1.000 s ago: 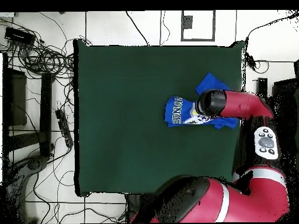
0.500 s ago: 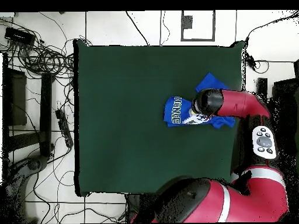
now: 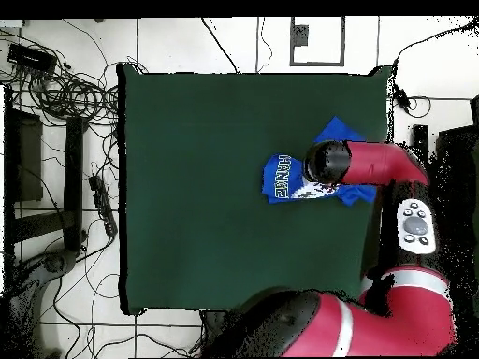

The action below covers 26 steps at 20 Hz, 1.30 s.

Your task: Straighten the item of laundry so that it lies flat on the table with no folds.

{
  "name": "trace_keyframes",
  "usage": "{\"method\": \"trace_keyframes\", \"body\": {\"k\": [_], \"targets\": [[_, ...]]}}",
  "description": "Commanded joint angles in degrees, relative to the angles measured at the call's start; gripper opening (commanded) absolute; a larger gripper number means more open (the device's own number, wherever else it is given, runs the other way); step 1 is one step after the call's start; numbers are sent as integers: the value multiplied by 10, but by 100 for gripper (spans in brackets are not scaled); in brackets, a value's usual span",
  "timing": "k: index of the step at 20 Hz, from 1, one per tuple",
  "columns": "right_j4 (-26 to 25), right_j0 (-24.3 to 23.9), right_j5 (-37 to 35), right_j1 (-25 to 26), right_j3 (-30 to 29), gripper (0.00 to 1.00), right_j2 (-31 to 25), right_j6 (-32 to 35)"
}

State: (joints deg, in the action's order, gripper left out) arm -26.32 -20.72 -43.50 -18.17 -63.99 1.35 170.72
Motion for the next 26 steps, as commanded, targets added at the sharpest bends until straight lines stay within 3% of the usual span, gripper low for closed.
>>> {"method": "trace_keyframes", "body": {"k": [1, 5, 11, 19, 26], "targets": [[-94, 127, -72, -12, 5, 100, 49, -79], [-113, 155, -65, -13, 13, 100, 83, -42], [62, 66, -98, -18, -95, 100, -60, -75], [137, 52, -124, -11, -131, 100, -92, -82], [166, 54, -178, -10, -141, 100, -98, -71]]}}
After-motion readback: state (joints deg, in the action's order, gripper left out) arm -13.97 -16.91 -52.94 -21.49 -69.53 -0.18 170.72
